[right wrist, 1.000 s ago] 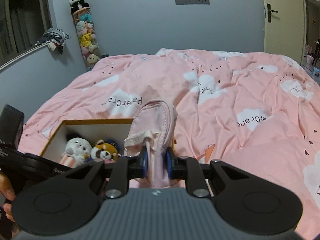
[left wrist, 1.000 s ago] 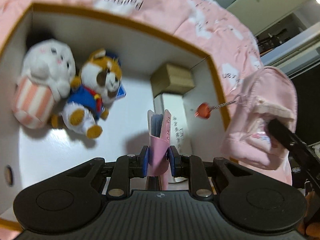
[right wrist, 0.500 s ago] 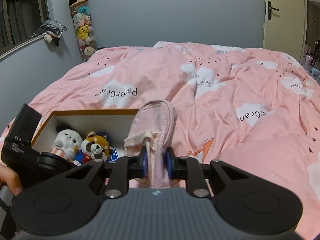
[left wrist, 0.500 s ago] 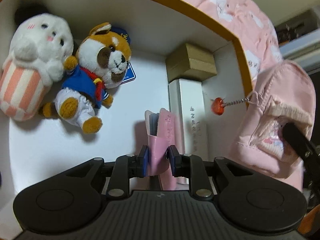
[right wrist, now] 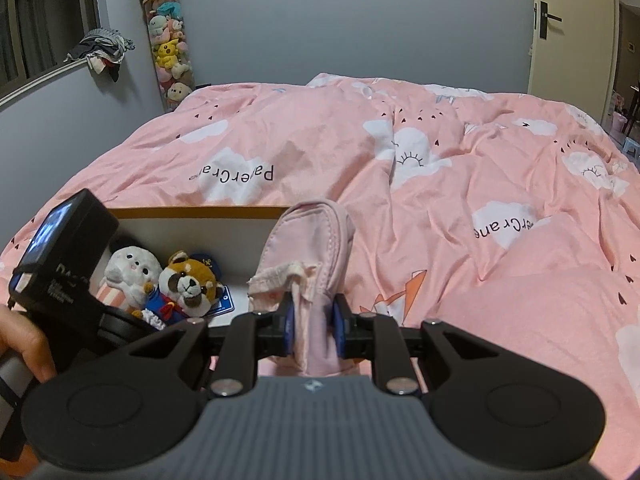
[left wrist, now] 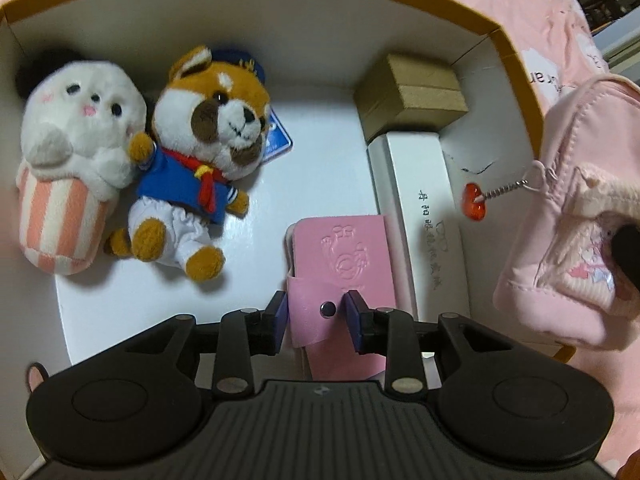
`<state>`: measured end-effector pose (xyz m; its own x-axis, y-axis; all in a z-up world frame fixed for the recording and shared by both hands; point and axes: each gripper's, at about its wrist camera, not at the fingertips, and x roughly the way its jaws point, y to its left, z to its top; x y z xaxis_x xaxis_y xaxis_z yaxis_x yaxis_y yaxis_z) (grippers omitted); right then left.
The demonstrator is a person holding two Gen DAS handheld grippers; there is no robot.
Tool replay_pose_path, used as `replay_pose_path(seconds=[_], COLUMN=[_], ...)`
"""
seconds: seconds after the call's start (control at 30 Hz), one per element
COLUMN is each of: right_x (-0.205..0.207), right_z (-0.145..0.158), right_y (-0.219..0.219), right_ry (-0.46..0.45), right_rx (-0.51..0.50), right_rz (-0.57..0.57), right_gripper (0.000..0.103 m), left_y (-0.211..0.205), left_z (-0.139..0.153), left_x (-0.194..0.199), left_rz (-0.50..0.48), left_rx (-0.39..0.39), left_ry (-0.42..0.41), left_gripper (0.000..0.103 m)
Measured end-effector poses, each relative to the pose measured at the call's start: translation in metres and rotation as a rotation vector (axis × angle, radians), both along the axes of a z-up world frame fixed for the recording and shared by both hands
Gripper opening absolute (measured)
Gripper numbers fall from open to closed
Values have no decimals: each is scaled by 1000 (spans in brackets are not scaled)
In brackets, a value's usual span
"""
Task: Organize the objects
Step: 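Lower the pink card holder into the orange box and open the left tool, then lower the pink backpack pouch into the orange box and open the right tool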
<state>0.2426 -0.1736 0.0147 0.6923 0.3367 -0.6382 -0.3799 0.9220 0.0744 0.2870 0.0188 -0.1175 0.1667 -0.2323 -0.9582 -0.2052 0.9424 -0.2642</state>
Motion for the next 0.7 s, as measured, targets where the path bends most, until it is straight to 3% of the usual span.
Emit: replay_pose_path(seconds=[0.13,0.4,0.53,0.7], right_x=[0,2,7,17], right_z=[-1,-4,-9,-15], right_y=[2,4,4,10], right_ry=[6,57,115,223], right_rx=[-6,-1,26,100], right_rz=[8,33,45,98], right_gripper=[20,20,20,20], left_y=[1,15,29,47], left_z=[-4,3,22,64], left_x=[3,-7,-22,-53], left_rz=[6,-33,-22,-9], left_rx=[-2,-41,-52,-2], left_ry=[48,14,-78,-290], left_gripper=[39,39,39,39])
